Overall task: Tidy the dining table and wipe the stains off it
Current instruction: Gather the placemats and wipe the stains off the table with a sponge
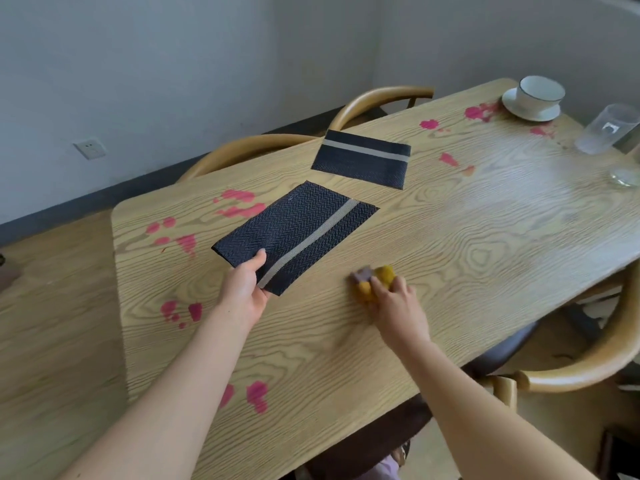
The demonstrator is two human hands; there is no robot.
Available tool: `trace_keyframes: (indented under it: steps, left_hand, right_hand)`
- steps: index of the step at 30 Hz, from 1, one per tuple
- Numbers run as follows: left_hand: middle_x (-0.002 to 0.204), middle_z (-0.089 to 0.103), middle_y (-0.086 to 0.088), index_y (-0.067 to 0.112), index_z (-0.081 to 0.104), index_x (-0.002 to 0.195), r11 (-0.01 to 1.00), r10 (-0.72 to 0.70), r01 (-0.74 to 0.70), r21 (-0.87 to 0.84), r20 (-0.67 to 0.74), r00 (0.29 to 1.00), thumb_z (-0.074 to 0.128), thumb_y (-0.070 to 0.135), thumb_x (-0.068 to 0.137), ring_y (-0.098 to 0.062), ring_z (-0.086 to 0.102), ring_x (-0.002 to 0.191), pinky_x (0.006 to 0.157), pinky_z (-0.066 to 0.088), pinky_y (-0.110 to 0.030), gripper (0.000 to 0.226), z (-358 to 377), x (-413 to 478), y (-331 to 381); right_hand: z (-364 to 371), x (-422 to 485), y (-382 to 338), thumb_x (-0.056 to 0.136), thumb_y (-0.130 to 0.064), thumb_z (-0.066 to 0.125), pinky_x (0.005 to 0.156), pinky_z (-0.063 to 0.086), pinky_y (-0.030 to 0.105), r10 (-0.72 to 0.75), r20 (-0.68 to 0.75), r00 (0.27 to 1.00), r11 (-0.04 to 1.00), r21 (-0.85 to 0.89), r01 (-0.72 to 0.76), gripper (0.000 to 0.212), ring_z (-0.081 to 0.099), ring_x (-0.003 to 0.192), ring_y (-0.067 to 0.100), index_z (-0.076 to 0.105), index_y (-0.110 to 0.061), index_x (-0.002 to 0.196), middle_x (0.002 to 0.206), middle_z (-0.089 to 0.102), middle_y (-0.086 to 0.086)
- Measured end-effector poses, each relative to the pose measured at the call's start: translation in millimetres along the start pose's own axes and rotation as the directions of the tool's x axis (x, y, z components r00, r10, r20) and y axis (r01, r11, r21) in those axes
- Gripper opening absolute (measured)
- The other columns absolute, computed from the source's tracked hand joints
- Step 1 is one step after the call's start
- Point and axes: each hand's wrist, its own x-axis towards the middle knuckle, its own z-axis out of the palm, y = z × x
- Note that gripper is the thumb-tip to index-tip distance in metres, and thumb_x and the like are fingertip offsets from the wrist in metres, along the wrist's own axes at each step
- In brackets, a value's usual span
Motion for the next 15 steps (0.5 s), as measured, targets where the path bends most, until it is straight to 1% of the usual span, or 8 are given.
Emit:
trace_keyframes:
  steps: [2, 4, 6, 7, 9, 11, 13, 15]
  left_hand:
    - [0.115, 0.066, -0.017, 0.003, 0.056, 0.123, 1.0, -0.011, 0.011, -0.004, -0.009, 1.0, 0.063, 0.012, 0.089, -0.031, 0.066, 0.101, 0.078, 0.057, -0.043, 0.036, -5.1, 0.5, 1.5]
    - [0.116, 0.066, -0.018, 0.003, 0.056, 0.123, 1.0, -0.022, 0.022, -0.001, -0.009, 1.0, 0.064, 0.014, 0.088, -0.035, 0.066, 0.102, 0.076, 0.058, -0.042, 0.037, -9.8, 0.5, 4.0]
    - [0.115, 0.066, -0.018, 0.003, 0.057, 0.122, 1.0, -0.02, 0.02, -0.007, -0.016, 1.0, 0.064, 0.015, 0.089, -0.032, 0.067, 0.098, 0.063, 0.059, -0.034, 0.036, -14.1, 1.4, 5.9]
    - [0.113, 0.066, -0.016, 0.003, 0.057, 0.122, 1.0, -0.014, 0.014, -0.015, -0.031, 0.999, 0.063, 0.014, 0.09, -0.028, 0.068, 0.093, 0.055, 0.057, -0.029, 0.035, -14.9, 0.9, 6.5]
    - [0.11, 0.066, -0.012, 0.003, 0.057, 0.124, 0.999, -0.006, 0.004, -0.037, -0.052, 0.999, 0.061, 0.012, 0.091, -0.021, 0.066, 0.085, 0.046, 0.054, -0.024, 0.034, -15.9, 0.8, 7.6]
    - [0.106, 0.066, -0.011, 0.003, 0.056, 0.124, 0.999, -0.007, 0.005, -0.044, -0.055, 0.998, 0.062, 0.011, 0.09, -0.02, 0.066, 0.082, 0.045, 0.053, -0.023, 0.035, -16.2, -0.6, 8.4]
    - [0.1, 0.067, -0.011, 0.003, 0.056, 0.123, 0.999, -0.012, 0.01, -0.035, -0.059, 0.998, 0.063, 0.012, 0.09, -0.02, 0.066, 0.08, 0.044, 0.053, -0.024, 0.035, -17.2, -1.4, 9.8]
    - [0.094, 0.067, -0.01, 0.004, 0.057, 0.12, 0.999, -0.006, 0.004, -0.036, -0.07, 0.998, 0.063, 0.012, 0.09, -0.02, 0.066, 0.078, 0.043, 0.052, -0.024, 0.032, -20.3, -2.3, 11.9]
  right_hand:
    - [-13.3, 13.5, 38.0, 0.096, -0.035, 0.049, 0.084, 0.045, 0.039, 0.136, -0.031, 0.99, 0.991, -0.001, -0.136, 0.05, 0.042, 0.114, 0.033, 0.036, -0.026, 0.144, 0.125, 0.041, 0.013]
    - [-21.6, 20.9, 55.6, 0.097, -0.045, 0.042, 0.087, 0.042, 0.042, 0.241, -0.026, 0.97, 0.97, 0.02, -0.241, 0.05, 0.041, 0.114, 0.037, 0.038, -0.022, 0.141, 0.125, 0.041, 0.017]
    - [-21.4, 24.8, 48.8, 0.099, -0.048, 0.032, 0.094, 0.039, 0.043, 0.283, 0.0, 0.959, 0.957, 0.058, -0.283, 0.051, 0.038, 0.118, 0.038, 0.037, -0.022, 0.142, 0.13, 0.038, 0.019]
    - [-19.5, 25.2, 38.9, 0.1, -0.047, 0.029, 0.097, 0.037, 0.042, 0.267, 0.006, 0.964, 0.962, 0.062, -0.267, 0.05, 0.037, 0.119, 0.038, 0.036, -0.023, 0.143, 0.132, 0.037, 0.019]
    - [-14.0, 24.4, 9.5, 0.101, -0.044, 0.028, 0.096, 0.038, 0.04, 0.155, 0.013, 0.988, 0.987, 0.04, -0.155, 0.046, 0.037, 0.119, 0.037, 0.034, -0.027, 0.143, 0.132, 0.037, 0.018]
    - [-6.9, 20.0, -27.9, 0.101, -0.044, 0.029, 0.095, 0.04, 0.039, 0.0, 0.081, 0.997, 1.0, 0.023, -0.002, 0.044, 0.037, 0.12, 0.035, 0.034, -0.031, 0.143, 0.134, 0.036, 0.015]
    - [2.8, 8.0, -68.1, 0.101, -0.044, 0.031, 0.092, 0.043, 0.04, -0.164, 0.18, 0.97, 0.986, 0.01, 0.165, 0.043, 0.037, 0.12, 0.033, 0.035, -0.034, 0.142, 0.133, 0.035, 0.013]
    - [11.5, -9.6, -99.0, 0.1, -0.044, 0.034, 0.088, 0.046, 0.04, -0.287, 0.231, 0.93, 0.955, -0.006, 0.296, 0.043, 0.038, 0.118, 0.03, 0.035, -0.035, 0.143, 0.13, 0.036, 0.011]
